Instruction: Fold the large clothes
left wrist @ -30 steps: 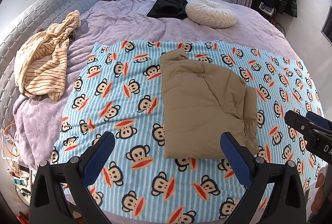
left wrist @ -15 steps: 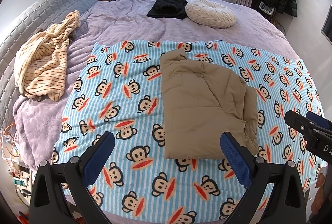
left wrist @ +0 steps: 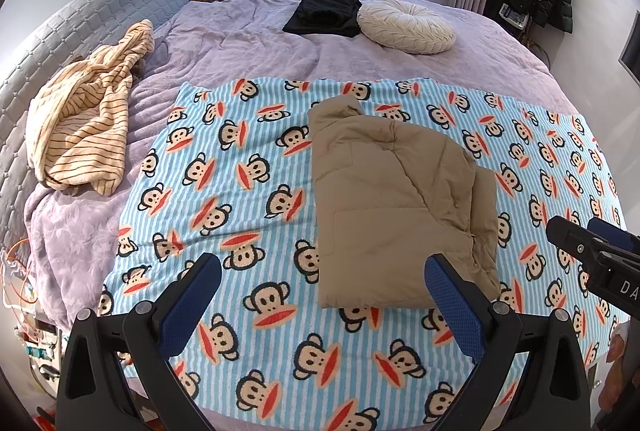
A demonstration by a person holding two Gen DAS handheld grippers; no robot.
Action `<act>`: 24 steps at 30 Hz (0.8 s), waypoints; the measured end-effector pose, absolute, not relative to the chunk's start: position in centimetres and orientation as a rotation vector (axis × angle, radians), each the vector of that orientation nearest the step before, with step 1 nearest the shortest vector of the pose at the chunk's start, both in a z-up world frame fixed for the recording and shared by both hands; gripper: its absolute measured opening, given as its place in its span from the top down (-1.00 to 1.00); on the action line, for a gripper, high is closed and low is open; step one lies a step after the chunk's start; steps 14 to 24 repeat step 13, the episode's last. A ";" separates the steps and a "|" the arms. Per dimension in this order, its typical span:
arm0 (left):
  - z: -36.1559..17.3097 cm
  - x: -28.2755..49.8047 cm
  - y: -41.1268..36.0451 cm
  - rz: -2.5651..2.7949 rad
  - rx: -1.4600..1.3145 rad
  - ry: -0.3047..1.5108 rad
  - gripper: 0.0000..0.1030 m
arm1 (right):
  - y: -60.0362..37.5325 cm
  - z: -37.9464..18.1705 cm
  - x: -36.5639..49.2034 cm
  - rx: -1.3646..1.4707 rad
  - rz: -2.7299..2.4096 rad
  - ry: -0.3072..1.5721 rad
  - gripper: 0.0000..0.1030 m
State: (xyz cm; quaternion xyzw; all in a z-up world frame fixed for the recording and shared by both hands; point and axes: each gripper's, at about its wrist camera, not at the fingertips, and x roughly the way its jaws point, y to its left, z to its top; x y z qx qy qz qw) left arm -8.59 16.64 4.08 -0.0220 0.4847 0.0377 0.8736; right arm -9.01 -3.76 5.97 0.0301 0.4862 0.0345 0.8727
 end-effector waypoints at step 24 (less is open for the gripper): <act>3.9 -7.8 16.9 0.067 -0.038 1.003 -0.98 | -3.9 5.7 -9.2 0.073 0.063 1.029 -0.71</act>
